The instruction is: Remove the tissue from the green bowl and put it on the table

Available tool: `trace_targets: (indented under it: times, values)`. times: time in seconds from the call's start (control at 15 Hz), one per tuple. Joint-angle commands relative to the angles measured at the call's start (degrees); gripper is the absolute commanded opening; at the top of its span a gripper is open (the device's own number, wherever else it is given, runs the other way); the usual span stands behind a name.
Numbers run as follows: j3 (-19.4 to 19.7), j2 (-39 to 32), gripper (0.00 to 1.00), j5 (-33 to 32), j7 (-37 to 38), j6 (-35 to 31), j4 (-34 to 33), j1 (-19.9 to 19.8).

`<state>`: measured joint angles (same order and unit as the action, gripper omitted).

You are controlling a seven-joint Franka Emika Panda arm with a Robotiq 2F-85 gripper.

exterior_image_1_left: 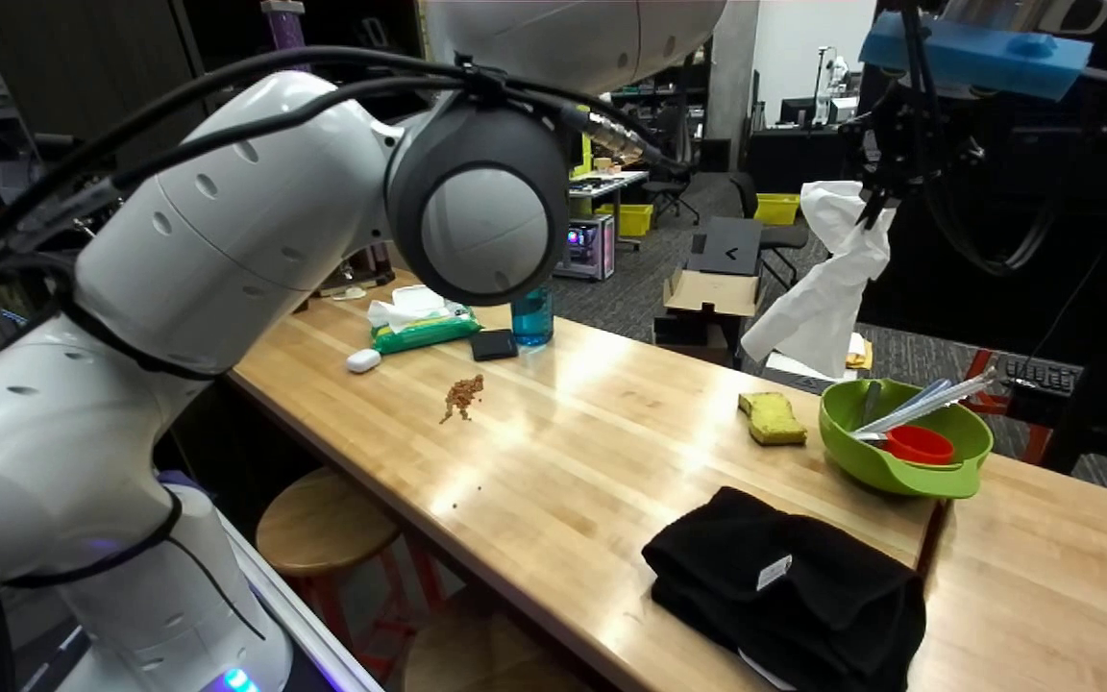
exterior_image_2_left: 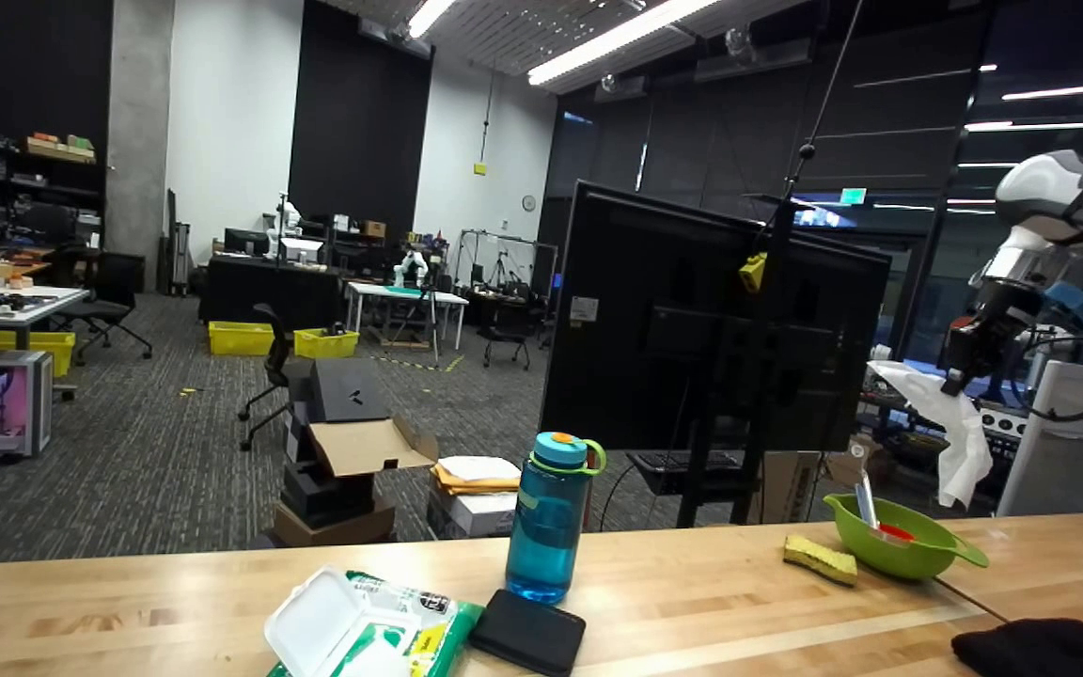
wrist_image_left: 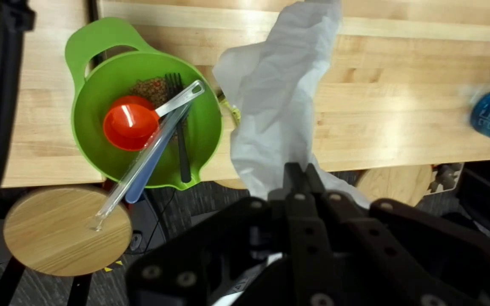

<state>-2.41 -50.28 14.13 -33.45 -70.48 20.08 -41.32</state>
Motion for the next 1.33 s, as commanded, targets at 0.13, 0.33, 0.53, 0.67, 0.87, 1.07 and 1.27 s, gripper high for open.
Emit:
trace_targets:
  times: [0.13, 0.33, 0.53, 0.67, 0.87, 1.07, 1.27]
  values:
    - [-1.7, 3.6, 0.00, -0.8, 1.7, 7.5, 0.6, 1.4]
    - [-2.3, 4.5, 0.00, -0.2, 3.5, 11.8, 1.0, 2.1]
    - [-3.4, 4.8, 0.00, 1.1, 5.8, 17.0, 1.4, 2.5]
    - [-4.0, 4.8, 0.00, 1.8, 6.9, 20.0, 1.2, 2.9]
    - [-5.1, 4.8, 0.00, 3.6, 9.1, 23.9, 1.2, 3.0]
    - [-6.3, 4.8, 0.00, 6.0, 11.3, 27.5, 1.2, 3.0]
    - [-7.5, 5.1, 0.00, 9.0, 14.2, 30.4, 1.3, 2.9]
